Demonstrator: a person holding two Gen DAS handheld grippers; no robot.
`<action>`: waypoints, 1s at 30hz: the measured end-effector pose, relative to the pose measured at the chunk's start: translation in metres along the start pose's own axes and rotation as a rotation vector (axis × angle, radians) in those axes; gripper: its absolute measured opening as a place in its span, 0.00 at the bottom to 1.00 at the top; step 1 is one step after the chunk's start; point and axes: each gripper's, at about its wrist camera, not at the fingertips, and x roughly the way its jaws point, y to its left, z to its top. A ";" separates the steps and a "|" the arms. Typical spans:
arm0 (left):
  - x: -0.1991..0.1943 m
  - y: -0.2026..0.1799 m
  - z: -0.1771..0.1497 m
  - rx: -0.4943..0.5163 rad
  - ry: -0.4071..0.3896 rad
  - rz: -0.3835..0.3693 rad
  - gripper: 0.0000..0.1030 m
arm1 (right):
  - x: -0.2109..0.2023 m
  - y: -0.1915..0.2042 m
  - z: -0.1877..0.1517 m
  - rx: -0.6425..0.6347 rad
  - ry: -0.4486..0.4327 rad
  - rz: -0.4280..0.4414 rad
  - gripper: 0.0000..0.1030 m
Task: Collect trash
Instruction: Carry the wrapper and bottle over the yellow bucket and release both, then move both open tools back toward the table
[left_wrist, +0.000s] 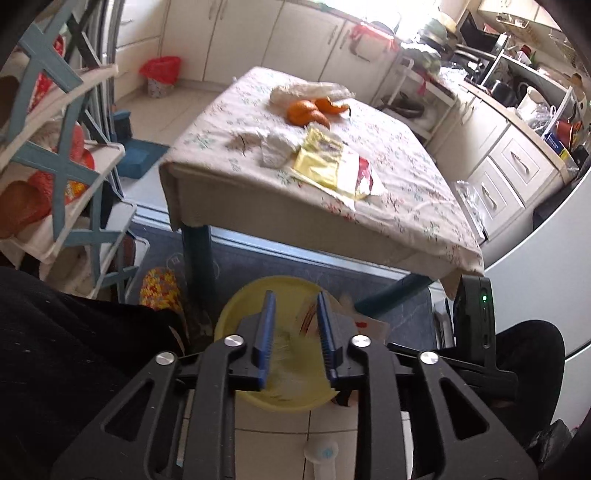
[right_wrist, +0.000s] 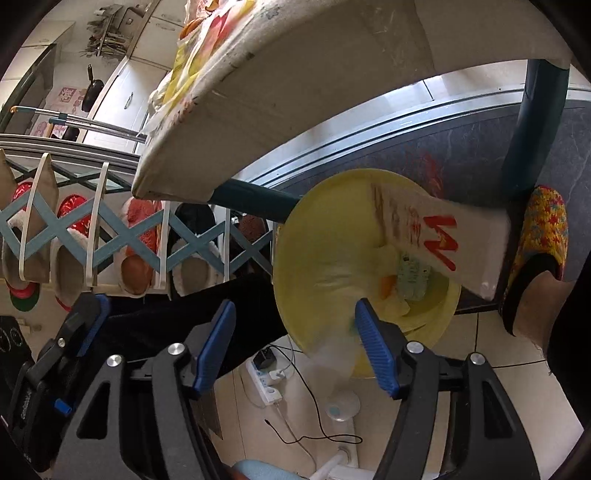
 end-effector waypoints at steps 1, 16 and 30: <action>-0.003 0.000 0.000 0.003 -0.015 0.006 0.27 | -0.011 0.012 0.003 0.003 -0.005 0.001 0.67; -0.065 -0.014 0.005 0.089 -0.345 0.199 0.81 | -0.193 0.144 -0.080 -0.403 -0.448 -0.188 0.83; -0.077 -0.012 0.006 0.085 -0.403 0.264 0.89 | -0.472 0.435 -0.024 -0.573 -0.772 -0.273 0.91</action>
